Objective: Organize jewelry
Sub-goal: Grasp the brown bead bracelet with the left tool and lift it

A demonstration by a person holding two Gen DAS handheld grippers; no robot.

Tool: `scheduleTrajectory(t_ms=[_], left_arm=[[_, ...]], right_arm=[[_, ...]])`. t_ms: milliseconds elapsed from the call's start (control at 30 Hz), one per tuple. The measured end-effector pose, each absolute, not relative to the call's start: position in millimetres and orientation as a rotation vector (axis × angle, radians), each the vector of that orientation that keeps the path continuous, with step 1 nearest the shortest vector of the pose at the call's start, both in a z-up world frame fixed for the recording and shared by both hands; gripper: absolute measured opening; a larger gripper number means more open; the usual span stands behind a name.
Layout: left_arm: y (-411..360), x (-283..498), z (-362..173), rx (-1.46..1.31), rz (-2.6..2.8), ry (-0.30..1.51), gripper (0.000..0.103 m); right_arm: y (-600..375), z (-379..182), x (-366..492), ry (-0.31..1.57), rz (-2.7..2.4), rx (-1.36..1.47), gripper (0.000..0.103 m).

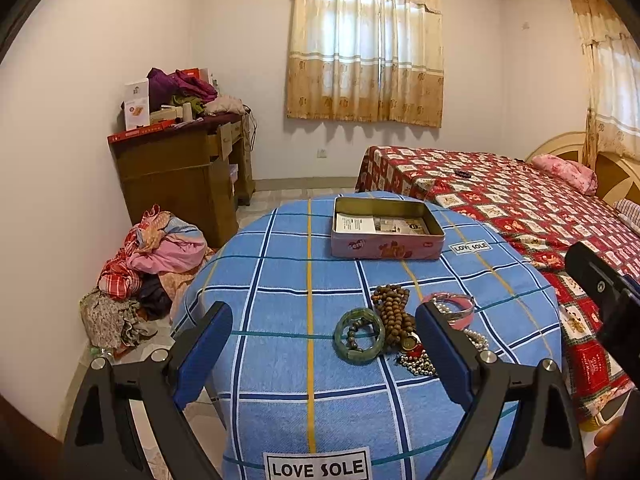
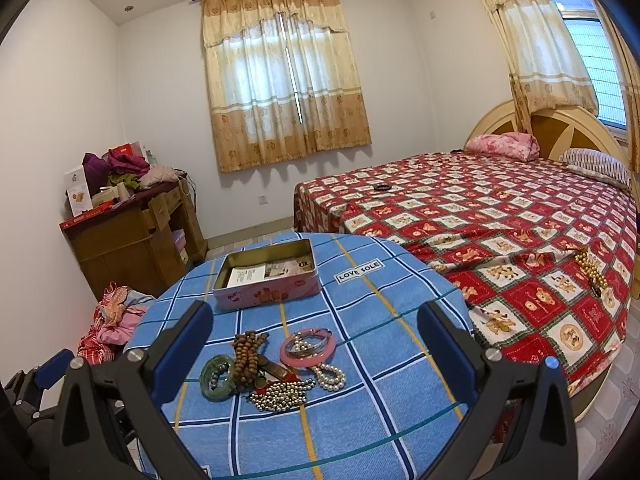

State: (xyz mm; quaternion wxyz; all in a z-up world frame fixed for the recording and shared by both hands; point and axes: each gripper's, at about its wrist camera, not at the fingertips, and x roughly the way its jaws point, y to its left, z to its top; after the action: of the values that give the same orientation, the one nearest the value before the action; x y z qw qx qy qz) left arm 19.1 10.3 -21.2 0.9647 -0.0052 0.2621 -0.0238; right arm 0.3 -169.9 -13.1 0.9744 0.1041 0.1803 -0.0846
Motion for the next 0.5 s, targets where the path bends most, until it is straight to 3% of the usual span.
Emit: scheduleTrajectory(t_ms=[367,433,500], left_arm=[[16.0,65.3,-66.8,-0.028,-0.124,0.658,0.093],[16.3,75.2,-77.0,-0.048,-0.165,0.686,0.093],[12.7,83.4,-85.1,-0.05,-0.229,0.703,0.093]], right_arm=[[-200.4,-45.4,31.9,0.447,-0.201,0.209,0.102],[-206.3,-55.0,40.1,0.484,-0.197,0.21,0.085],[-211.0,-66.6,49.5,0.529,-0.184,0.215,0.077]])
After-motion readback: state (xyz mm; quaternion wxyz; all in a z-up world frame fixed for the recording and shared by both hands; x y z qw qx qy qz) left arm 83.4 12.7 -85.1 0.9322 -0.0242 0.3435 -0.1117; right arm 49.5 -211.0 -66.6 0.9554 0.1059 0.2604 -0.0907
